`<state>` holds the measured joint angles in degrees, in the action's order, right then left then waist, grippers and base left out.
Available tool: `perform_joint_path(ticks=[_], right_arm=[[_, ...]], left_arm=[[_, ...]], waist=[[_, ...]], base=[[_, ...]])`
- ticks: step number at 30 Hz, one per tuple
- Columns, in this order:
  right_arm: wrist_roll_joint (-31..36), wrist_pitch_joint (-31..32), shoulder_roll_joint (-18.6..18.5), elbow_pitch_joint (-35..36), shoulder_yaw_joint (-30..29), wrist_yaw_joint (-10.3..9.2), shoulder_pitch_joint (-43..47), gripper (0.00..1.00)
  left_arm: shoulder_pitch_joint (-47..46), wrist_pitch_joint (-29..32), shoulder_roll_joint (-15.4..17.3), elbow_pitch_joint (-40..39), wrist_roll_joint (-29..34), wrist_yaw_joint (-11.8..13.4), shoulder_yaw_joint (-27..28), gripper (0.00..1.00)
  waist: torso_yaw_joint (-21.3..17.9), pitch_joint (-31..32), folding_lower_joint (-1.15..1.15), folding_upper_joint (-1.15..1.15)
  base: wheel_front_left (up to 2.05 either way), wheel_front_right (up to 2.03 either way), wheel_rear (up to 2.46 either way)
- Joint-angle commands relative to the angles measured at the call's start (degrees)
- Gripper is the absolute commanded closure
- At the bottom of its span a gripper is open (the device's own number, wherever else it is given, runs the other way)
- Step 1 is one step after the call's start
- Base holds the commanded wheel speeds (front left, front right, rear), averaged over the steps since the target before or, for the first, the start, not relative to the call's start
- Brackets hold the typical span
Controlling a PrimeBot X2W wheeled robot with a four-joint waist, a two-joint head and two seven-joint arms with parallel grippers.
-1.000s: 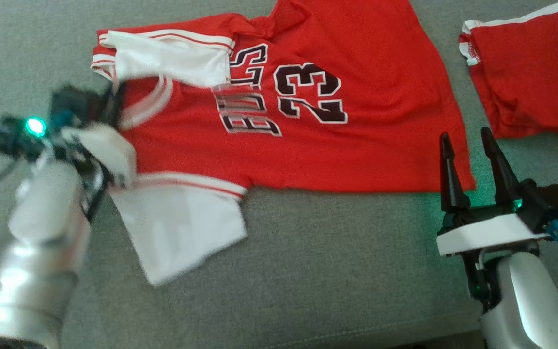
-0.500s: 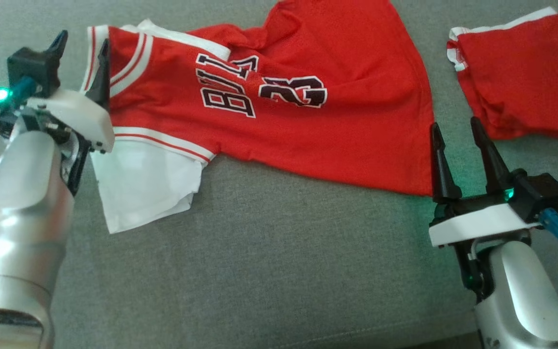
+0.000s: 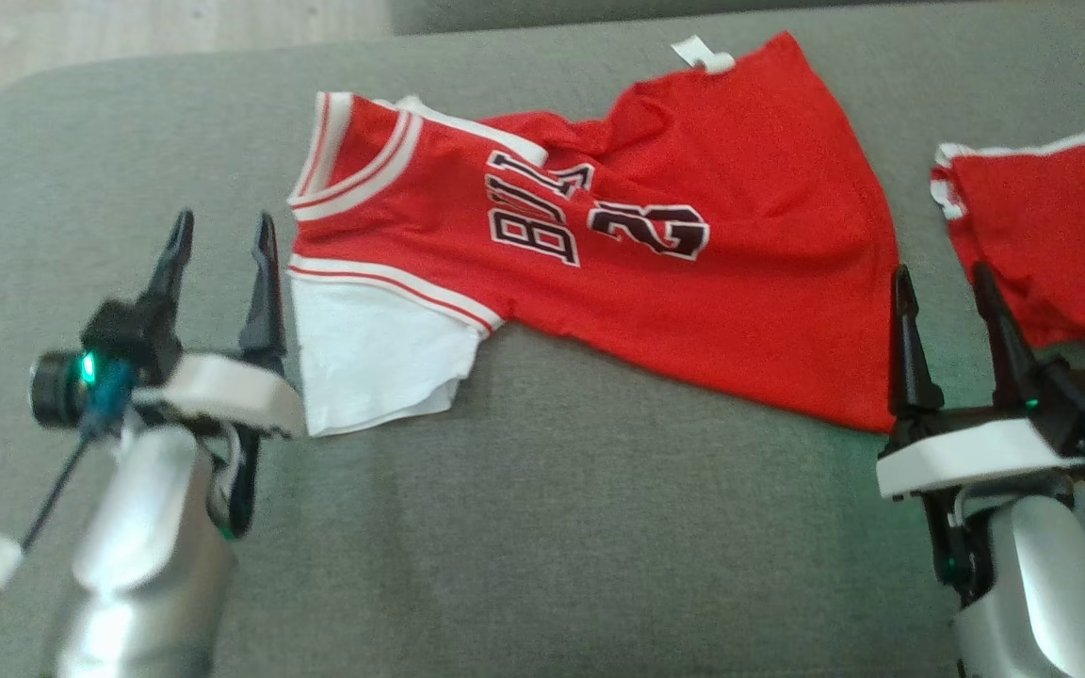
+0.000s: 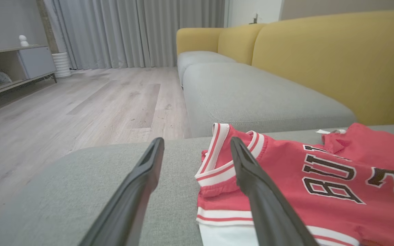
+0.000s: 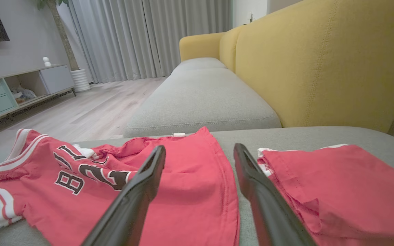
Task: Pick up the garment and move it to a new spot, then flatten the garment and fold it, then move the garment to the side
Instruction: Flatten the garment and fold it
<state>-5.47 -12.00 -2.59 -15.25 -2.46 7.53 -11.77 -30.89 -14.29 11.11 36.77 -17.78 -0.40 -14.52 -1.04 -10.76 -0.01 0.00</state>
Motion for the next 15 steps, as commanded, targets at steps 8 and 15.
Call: perform_joint_path(ticks=[8,15], right_arm=[[-0.2,-0.31,-0.29,2.68,0.86,-0.04,1.21,0.0],[-0.56,-0.19,-0.29,3.0,1.71,-0.04,1.14,0.0]], left_arm=[[11.52,-0.69,-2.13,-16.34,-1.68,2.22,2.61,0.0],[13.9,0.76,-2.26,-20.0,-1.57,2.68,1.38,0.0]], waist=[[3.02,2.12,0.01,0.0],[2.35,1.36,0.01,0.0]], base=[[0.0,0.0,0.0],[0.0,0.0,0.0]])
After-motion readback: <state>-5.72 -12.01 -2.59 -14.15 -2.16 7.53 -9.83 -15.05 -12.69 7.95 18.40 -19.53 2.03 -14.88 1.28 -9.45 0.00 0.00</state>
